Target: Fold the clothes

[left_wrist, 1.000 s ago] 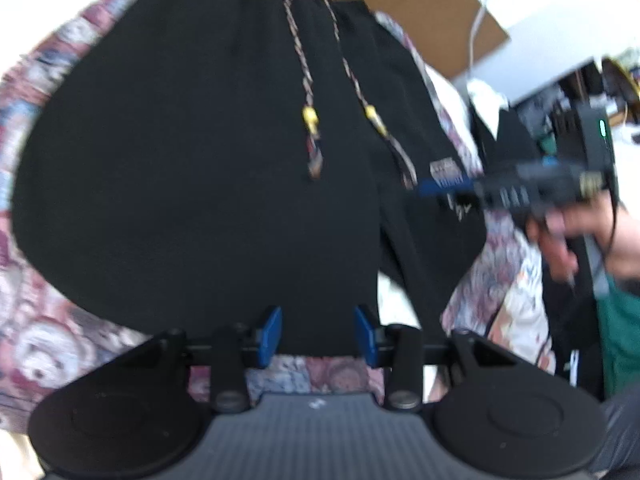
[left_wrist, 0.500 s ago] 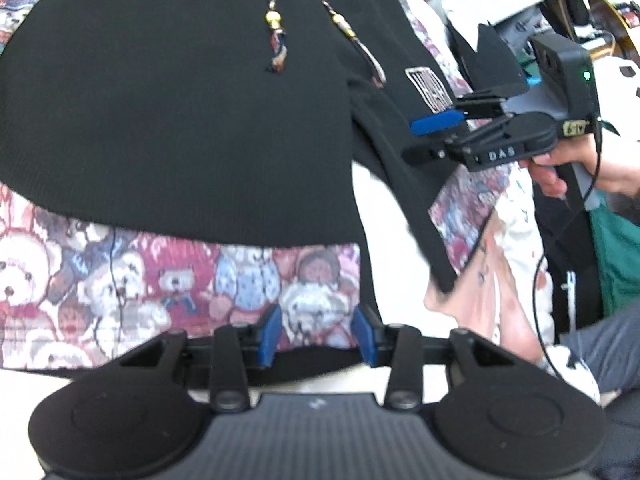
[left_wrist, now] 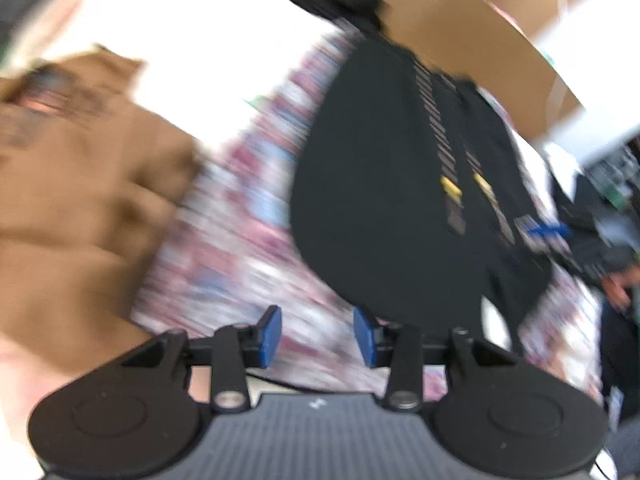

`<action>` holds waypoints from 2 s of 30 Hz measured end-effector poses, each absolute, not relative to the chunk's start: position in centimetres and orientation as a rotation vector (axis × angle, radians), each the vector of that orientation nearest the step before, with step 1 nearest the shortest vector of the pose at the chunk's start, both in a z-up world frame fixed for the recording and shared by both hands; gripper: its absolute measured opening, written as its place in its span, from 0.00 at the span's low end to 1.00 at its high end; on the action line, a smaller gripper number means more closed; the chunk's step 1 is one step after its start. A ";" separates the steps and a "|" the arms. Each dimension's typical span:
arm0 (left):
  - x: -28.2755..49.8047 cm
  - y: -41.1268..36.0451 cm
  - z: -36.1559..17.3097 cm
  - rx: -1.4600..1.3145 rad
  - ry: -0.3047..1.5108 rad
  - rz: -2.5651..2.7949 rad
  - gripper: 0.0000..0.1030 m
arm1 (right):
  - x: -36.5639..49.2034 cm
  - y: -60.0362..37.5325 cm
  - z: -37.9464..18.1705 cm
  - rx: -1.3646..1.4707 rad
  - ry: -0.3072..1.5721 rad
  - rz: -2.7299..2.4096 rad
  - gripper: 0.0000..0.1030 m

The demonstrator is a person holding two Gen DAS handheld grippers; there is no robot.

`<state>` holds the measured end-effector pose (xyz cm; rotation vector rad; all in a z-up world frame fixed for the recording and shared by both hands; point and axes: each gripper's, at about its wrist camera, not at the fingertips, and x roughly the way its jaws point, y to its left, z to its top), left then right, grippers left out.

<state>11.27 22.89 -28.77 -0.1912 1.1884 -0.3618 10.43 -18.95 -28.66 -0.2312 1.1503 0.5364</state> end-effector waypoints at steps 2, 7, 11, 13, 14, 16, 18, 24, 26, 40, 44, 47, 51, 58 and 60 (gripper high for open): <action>11.8 23.9 -28.3 -0.170 1.175 -0.321 0.40 | 10.4 -18.3 -28.7 -0.235 1.141 0.552 0.58; 12.4 25.3 -27.6 -0.111 1.156 -0.273 0.40 | 10.4 -17.2 -28.4 -0.238 1.127 0.575 0.58; 11.8 25.6 -27.8 -0.096 1.146 -0.294 0.52 | 10.5 -16.5 -28.3 -0.242 1.121 0.581 0.58; 11.5 25.5 -28.4 -0.066 1.138 -0.287 0.53 | 10.5 -16.2 -28.4 -0.239 1.125 0.582 0.58; 11.3 25.3 -28.7 -0.038 1.136 -0.280 0.53 | 10.5 -16.1 -28.4 -0.238 1.128 0.582 0.58; 11.0 25.1 -29.3 -0.036 1.136 -0.280 0.53 | 10.4 -15.8 -28.4 -0.236 1.133 0.593 0.58; 11.0 25.0 -30.0 -0.039 1.147 -0.296 0.52 | 10.2 -15.5 -28.3 -0.233 1.139 0.605 0.58; 11.0 24.6 -30.2 -0.042 1.140 -0.330 0.07 | 9.9 -14.8 -28.3 -0.228 1.146 0.627 0.58; 10.9 24.5 -29.2 -0.085 1.128 -0.374 0.06 | 9.8 -14.9 -28.1 -0.228 1.139 0.628 0.58; 13.6 15.2 -24.5 -0.310 1.091 -0.713 0.06 | 9.0 -16.5 -25.2 -0.212 1.073 0.626 0.58; 14.5 11.9 -23.7 -0.308 1.105 -0.743 0.05 | 8.9 -17.1 -23.8 -0.203 1.052 0.607 0.58; 15.3 9.1 -22.6 -0.281 1.133 -0.770 0.05 | 8.4 -17.2 -22.4 -0.221 1.044 0.626 0.58; 15.8 5.6 -20.3 -0.228 1.163 -0.800 0.05 | 8.0 -17.1 -19.9 -0.248 1.029 0.615 0.58; 15.6 0.8 -16.6 -0.141 1.194 -0.822 0.05 | 6.9 -16.3 -15.1 -0.215 1.015 0.607 0.58; 15.3 -0.2 -15.8 -0.131 1.208 -0.809 0.05 | 6.5 -16.1 -14.8 -0.209 1.013 0.599 0.58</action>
